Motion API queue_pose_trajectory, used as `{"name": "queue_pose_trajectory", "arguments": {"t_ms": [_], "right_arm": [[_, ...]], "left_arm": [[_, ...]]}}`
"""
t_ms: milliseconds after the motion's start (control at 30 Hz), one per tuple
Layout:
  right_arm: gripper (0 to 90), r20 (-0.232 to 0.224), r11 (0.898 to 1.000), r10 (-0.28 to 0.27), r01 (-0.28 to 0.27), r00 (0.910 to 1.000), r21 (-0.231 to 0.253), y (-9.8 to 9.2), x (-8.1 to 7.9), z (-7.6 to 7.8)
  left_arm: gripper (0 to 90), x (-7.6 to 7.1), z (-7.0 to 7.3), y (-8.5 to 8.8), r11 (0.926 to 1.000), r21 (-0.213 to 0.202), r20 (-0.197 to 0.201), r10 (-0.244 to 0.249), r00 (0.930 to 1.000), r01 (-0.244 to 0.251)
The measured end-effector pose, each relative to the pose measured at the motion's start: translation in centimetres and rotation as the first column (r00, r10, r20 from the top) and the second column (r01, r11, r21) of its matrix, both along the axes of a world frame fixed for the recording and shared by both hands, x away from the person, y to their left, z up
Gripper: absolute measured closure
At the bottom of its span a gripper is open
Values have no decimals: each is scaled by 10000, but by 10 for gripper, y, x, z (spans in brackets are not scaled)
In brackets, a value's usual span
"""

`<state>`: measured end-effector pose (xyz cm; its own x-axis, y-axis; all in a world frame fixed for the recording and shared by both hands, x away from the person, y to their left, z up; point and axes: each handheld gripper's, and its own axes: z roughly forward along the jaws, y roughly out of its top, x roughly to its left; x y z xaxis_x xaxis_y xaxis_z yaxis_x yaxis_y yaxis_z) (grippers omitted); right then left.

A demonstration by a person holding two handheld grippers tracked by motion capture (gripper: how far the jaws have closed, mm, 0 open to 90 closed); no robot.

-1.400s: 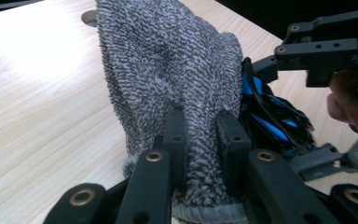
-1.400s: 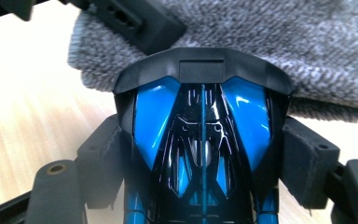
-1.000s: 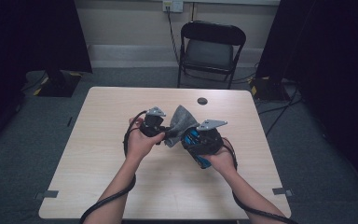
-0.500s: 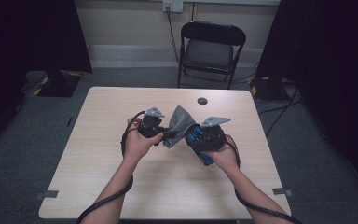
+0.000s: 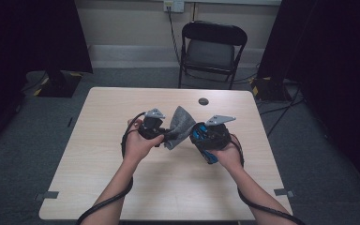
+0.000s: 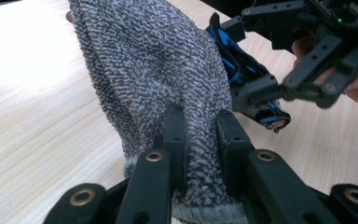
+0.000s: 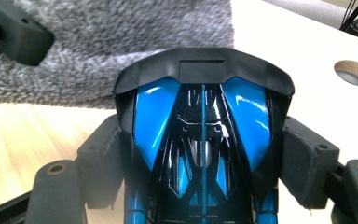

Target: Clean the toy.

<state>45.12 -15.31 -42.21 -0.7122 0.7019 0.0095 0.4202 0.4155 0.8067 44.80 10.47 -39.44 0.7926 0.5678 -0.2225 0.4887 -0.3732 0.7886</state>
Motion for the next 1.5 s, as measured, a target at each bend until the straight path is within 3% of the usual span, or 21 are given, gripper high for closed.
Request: {"name": "queue_pose_trajectory", "arguments": {"t_ms": [667,1000,1267,1500], "right_arm": [[251,22,9991,-429,429,9991,15,-10,7,2],[251,-19,9982,-605,605,9982,30,-14,10,3],[251,93,9974,-655,652,9978,300,-18,8,10],[251,154,9982,-431,424,9990,434,-14,4,17]], "left_arm": [[768,-11,-5,6,9999,-93,18,-139,9999,139],[769,-15,-11,12,9994,179,-154,-309,9994,312],[768,-15,-14,17,9969,786,-47,-38,10000,42],[764,-6,-14,19,9916,974,329,818,9961,-846]]}}
